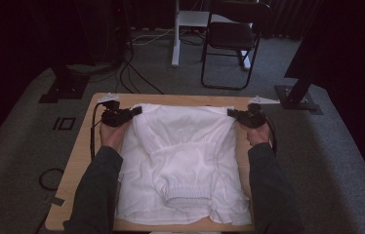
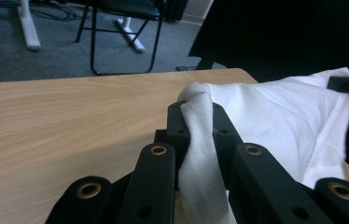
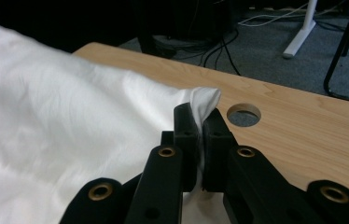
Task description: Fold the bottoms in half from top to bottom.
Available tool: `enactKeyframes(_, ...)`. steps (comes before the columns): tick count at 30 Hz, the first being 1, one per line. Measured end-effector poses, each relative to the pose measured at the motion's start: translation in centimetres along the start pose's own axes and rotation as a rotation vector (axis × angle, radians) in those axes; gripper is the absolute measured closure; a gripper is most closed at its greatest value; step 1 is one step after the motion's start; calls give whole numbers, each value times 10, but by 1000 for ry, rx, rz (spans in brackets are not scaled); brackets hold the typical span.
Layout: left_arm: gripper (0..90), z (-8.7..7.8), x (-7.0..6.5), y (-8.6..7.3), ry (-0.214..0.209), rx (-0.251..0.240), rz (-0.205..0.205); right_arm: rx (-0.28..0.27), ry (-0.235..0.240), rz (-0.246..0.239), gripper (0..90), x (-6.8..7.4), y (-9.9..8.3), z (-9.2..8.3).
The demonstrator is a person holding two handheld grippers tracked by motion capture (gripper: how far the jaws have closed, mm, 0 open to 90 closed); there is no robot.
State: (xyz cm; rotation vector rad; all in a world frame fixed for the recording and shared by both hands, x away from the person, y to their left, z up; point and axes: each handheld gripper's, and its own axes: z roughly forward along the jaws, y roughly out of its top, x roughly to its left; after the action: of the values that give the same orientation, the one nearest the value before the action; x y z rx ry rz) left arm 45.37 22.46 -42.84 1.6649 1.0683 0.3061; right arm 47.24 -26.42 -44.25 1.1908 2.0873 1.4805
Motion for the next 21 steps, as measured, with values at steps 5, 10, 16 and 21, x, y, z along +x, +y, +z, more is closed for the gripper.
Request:
enactKeyframes(5, 834, -14, -9, -6, -23, -11, 39, -23, 28, -36, 869, 11, -11, -16)
enactKeyframes(10, 832, -29, -20, -13, -42, -13, 86, -24, 39, -82, 868, 22, -19, -32)
enactKeyframes(16, 829, -52, -39, -30, -76, -23, 132, -48, 66, -101, 867, 39, -39, -58)
enactKeyframes(21, 824, -86, -63, -65, -109, -24, 170, -59, 89, -109, 866, 61, -68, -84)
